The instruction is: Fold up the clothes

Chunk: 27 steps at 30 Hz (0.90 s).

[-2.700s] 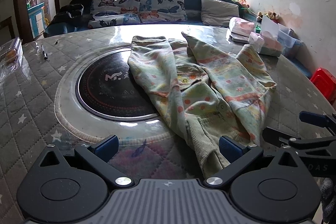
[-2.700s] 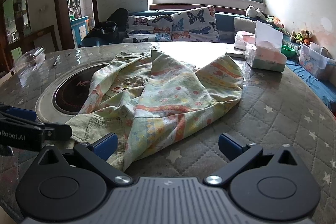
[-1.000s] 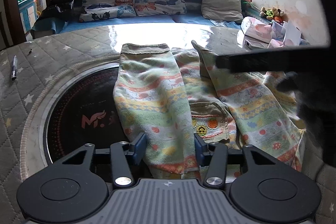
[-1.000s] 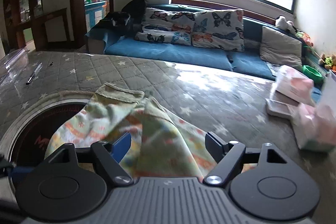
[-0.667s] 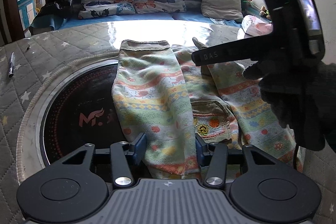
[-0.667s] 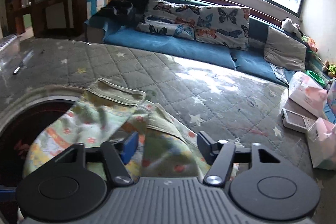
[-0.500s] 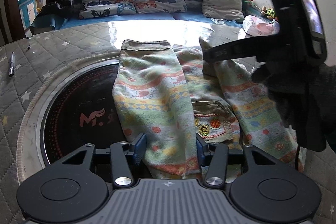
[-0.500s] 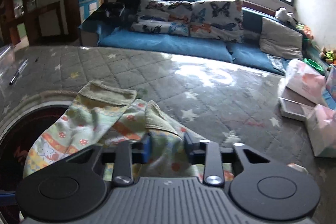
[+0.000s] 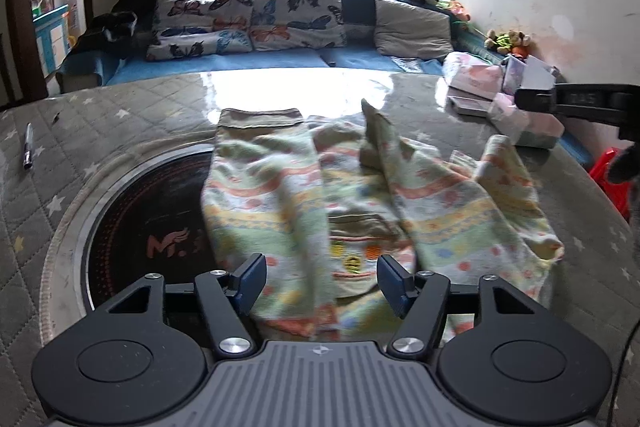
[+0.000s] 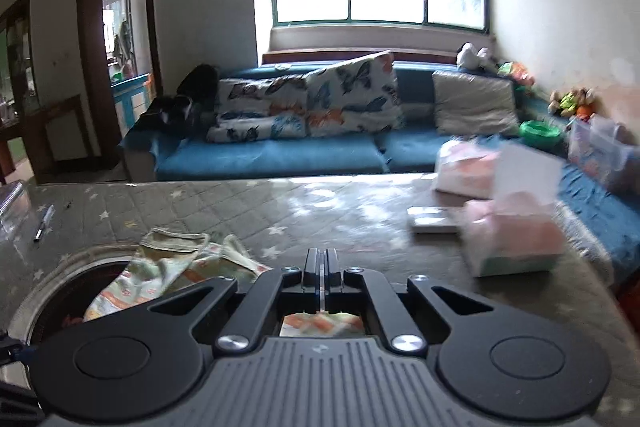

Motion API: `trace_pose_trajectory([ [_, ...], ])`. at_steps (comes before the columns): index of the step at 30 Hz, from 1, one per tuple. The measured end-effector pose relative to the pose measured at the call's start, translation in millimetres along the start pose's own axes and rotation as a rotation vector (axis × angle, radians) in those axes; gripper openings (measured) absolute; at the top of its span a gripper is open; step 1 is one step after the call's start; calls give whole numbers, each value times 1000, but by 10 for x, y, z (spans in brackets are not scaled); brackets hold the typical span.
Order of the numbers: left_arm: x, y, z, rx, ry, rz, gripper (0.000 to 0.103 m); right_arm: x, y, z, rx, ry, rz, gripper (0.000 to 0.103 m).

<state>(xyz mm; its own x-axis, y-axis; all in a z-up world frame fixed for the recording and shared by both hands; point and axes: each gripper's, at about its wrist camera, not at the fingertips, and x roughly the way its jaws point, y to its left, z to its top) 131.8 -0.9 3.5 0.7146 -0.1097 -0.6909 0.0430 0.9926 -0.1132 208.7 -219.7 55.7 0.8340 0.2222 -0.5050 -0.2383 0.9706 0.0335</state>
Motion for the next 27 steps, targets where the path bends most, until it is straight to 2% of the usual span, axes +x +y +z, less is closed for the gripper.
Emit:
trace_pose_trajectory([
  [3,-14,-79,-25,11,2,-13,65,11,-6,-4,-1,21,18,4],
  [7,-25,-138,-71,25,10,-25,66,228,136,-17,-17,63,61,10],
  [12,-16,-134,-127,27,27,-37,68,647,431,19,-73,116,103,32],
  [16,-14,-105,-164,12,37,-47,70,989,617,55,-97,155,122,34],
  [18,-6,-91,-183,5,44,-53,71,1150,690,64,-110,168,120,40],
  [22,12,-69,-208,-7,55,-61,71,1420,797,32,-133,208,109,38],
  [23,14,-64,-211,-9,57,-62,71,1470,810,14,-136,219,105,32],
  [24,17,-59,-214,-11,58,-63,71,1520,823,-3,-139,229,101,20],
  [27,16,-46,-218,-18,59,-63,72,1501,745,-53,-100,222,87,7],
])
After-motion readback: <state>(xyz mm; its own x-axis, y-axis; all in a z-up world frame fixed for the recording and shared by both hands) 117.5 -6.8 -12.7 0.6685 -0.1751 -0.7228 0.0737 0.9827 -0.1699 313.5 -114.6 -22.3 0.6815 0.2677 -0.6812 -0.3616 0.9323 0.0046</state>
